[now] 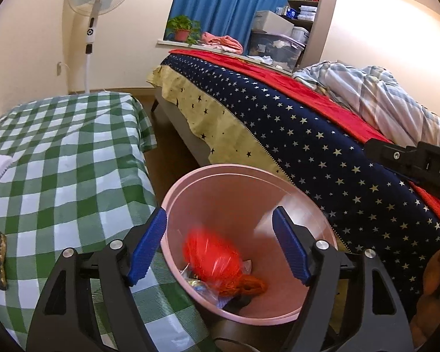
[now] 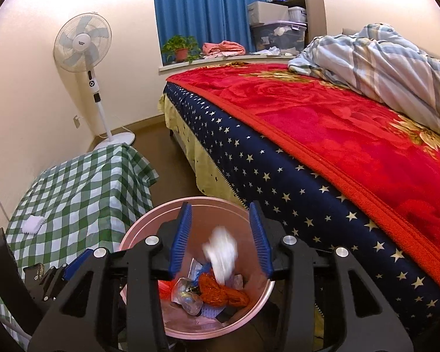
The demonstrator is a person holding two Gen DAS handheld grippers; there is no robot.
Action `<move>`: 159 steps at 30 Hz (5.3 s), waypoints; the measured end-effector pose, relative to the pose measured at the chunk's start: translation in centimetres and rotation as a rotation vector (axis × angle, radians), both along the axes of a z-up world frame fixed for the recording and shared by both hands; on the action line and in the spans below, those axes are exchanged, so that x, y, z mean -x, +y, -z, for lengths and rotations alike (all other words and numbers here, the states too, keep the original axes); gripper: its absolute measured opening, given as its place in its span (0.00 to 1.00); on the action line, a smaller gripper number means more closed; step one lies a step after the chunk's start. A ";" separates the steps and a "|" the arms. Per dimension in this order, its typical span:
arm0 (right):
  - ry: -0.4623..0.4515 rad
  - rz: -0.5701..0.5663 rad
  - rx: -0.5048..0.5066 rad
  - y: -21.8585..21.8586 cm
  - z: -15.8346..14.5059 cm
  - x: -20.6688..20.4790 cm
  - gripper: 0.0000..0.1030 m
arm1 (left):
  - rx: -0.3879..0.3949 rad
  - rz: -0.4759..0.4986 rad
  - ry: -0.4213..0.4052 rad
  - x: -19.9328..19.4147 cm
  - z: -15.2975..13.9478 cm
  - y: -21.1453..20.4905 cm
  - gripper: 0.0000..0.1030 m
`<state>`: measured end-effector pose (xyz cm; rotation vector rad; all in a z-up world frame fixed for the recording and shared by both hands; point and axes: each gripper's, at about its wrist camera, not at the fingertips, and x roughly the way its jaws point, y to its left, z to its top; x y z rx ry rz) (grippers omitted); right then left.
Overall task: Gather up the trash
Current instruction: 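Open both tools over the pink bin to drop the red bag and tissue, then move both open tools back to the remaining trash on the checked bed, then grasp the black plastic bag with the left tool while the right tool grasps the white foam net, then carry the black bag and white foam net over the pink bin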
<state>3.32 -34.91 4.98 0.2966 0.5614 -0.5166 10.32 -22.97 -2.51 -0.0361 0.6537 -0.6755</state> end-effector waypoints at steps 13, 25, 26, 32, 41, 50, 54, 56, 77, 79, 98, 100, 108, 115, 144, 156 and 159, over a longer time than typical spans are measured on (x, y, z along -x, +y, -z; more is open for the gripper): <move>-0.042 -0.063 -0.001 2.0 -1.0 0.3 0.41 | -0.027 -0.054 -0.045 0.9 -2.1 3.7 0.70; -0.088 -0.169 -0.022 5.6 -2.0 -0.1 0.41 | -0.108 -0.298 -0.007 0.0 -2.2 11.7 0.70; -0.089 -0.182 -0.029 6.0 -2.0 -0.2 0.41 | -0.114 -0.323 0.005 -0.3 -2.0 12.5 0.70; -0.087 -0.256 -0.047 8.1 -1.7 -1.8 0.41 | -0.162 -0.482 0.081 -2.0 -0.2 17.2 0.70; -0.074 -0.334 -0.069 10.3 -0.5 -4.5 0.50 | -0.207 -0.602 0.211 -4.6 2.7 20.7 0.87; -0.044 -0.397 -0.080 12.3 1.1 -7.5 0.52 | -0.312 -0.585 0.287 -6.6 4.2 19.8 0.88; -0.031 -0.418 -0.094 13.0 1.9 -8.8 0.52 | -0.307 -0.595 0.286 -6.7 4.1 20.3 0.82; -0.023 -0.438 -0.097 13.7 2.1 -9.4 0.52 | -0.295 -0.602 0.273 -6.6 3.9 20.6 0.70; 0.071 -0.836 -0.043 22.1 2.2 -19.4 0.52 | -0.042 -0.903 0.226 -7.6 2.4 27.7 0.14; 0.087 -0.876 -0.043 23.0 2.3 -21.2 0.52 | -0.026 -0.942 0.219 -7.5 2.1 28.4 0.14; 0.273 -1.114 -0.005 31.1 8.0 -32.2 0.63 | 0.005 -1.015 0.223 -7.7 2.3 29.8 0.14; 0.288 -1.125 0.001 31.6 8.5 -32.4 0.63 | 0.004 -1.012 0.220 -7.7 2.3 29.7 0.14; 0.279 -1.150 0.014 31.6 8.6 -30.9 0.23 | 0.008 -1.000 0.214 -7.4 2.2 29.5 0.13; 0.205 -1.067 -0.014 27.9 6.0 -26.6 0.20 | 0.022 -0.952 0.185 -7.0 1.2 28.6 0.10; -0.007 -0.532 -0.135 11.5 -1.3 -3.4 0.21 | -0.060 -0.592 -0.005 0.5 -5.7 19.3 0.08; -0.046 -0.438 -0.096 10.0 -1.9 0.0 0.21 | -0.049 -0.451 -0.053 2.5 -6.5 15.5 0.08; -0.056 -0.408 -0.096 9.2 -1.9 0.5 0.21 | -0.048 -0.423 -0.061 2.7 -6.5 14.7 0.08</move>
